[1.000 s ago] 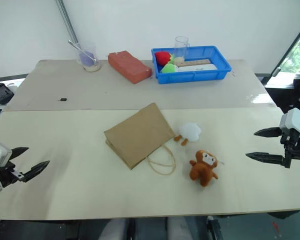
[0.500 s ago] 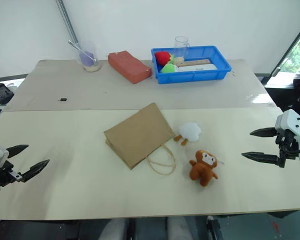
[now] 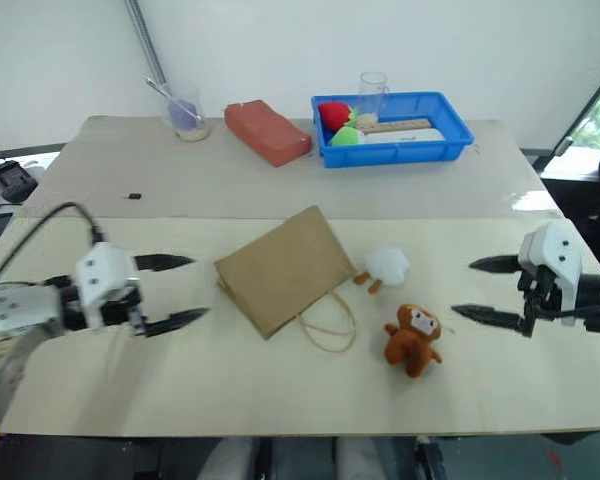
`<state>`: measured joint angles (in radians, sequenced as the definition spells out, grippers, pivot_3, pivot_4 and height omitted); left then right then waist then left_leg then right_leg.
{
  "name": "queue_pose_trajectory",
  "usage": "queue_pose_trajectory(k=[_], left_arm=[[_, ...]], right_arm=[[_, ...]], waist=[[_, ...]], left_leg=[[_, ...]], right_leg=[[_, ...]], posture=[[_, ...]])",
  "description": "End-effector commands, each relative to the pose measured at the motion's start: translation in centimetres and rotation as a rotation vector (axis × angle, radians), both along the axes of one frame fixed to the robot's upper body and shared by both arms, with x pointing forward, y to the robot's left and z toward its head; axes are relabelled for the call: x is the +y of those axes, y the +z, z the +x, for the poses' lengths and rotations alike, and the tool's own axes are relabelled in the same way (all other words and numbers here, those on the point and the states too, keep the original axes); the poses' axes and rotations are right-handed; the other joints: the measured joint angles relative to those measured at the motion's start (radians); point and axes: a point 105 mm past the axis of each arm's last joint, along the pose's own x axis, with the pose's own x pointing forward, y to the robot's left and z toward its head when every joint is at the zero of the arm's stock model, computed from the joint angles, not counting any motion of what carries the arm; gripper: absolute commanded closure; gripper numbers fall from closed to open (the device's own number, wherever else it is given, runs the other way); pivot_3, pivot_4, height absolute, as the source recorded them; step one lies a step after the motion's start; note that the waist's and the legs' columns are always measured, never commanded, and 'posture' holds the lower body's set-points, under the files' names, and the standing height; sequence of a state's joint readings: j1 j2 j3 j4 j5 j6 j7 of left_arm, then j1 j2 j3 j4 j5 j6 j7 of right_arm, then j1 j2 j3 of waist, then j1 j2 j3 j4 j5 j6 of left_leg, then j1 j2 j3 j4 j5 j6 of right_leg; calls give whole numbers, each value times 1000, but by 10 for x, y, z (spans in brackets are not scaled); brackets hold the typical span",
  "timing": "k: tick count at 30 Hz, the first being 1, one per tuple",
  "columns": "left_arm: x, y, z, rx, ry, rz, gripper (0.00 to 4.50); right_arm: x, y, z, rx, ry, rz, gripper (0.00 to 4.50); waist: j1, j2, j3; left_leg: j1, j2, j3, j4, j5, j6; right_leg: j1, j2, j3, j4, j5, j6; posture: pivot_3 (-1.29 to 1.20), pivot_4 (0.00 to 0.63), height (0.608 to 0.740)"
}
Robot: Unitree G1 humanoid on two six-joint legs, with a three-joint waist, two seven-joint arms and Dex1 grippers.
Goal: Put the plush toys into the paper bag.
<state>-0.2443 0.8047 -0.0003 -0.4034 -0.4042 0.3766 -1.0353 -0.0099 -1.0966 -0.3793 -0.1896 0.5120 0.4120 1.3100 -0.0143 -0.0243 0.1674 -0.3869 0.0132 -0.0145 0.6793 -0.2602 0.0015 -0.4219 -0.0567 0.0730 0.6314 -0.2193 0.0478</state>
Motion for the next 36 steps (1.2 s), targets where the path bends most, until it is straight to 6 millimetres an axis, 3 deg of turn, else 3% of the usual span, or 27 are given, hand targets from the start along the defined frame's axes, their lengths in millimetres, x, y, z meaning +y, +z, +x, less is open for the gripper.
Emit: queue_pose_trajectory(k=[1,6,10,14,19,22,28,29,36], left_arm=[[-34,-12,3,11,-130,29,42],[-81,-32,11,-38,-265,92,42],[-107,-40,15,-66,-309,94,42],[-128,-44,13,-70,-355,86,42],[-140,-52,14,-71,-385,103,42],[-141,-56,12,-72,-411,121,1249],[-139,-58,13,-73,-435,142,4236],[-138,-59,12,-71,-440,148,4437],[-127,-47,17,-53,-445,149,4437]], right_arm=[[21,20,-21,9,51,12,0],[38,21,-35,46,37,25,0],[41,20,-38,52,15,22,0],[40,18,-42,58,-4,15,0],[41,16,-44,57,-7,18,0],[42,16,-46,55,-5,21,0],[43,16,-46,49,-2,24,0],[44,16,-46,47,0,24,0],[56,16,-40,34,16,14,0]], waist=[[3,0,0],[2,-1,0],[-1,-1,0],[4,-1,0],[2,-1,0],[2,-1,0],[3,-1,0],[3,-1,0],[0,-1,0]], left_leg=[[0,0,0,1,0,0],[0,-1,-1,2,0,0],[-1,-1,-1,2,0,0],[-2,-1,-1,3,0,0],[-2,-1,-2,3,0,0],[-2,-1,-2,3,0,0],[-2,-1,-2,3,0,0],[-2,-1,-2,3,0,0],[-2,-1,-2,3,0,0]], right_leg=[[0,0,0,0,0,0],[2,0,0,-1,0,1],[2,1,0,-1,0,1],[1,1,0,-2,0,1],[1,1,0,-1,0,2],[1,1,0,-1,0,2],[2,1,0,-1,0,2],[1,1,0,-1,0,2],[1,1,0,-1,0,2]], posture=[[0,150,740],[0,150,740],[0,150,740],[0,150,740],[0,150,740],[0,150,740],[0,150,740],[0,150,740],[0,150,740]])
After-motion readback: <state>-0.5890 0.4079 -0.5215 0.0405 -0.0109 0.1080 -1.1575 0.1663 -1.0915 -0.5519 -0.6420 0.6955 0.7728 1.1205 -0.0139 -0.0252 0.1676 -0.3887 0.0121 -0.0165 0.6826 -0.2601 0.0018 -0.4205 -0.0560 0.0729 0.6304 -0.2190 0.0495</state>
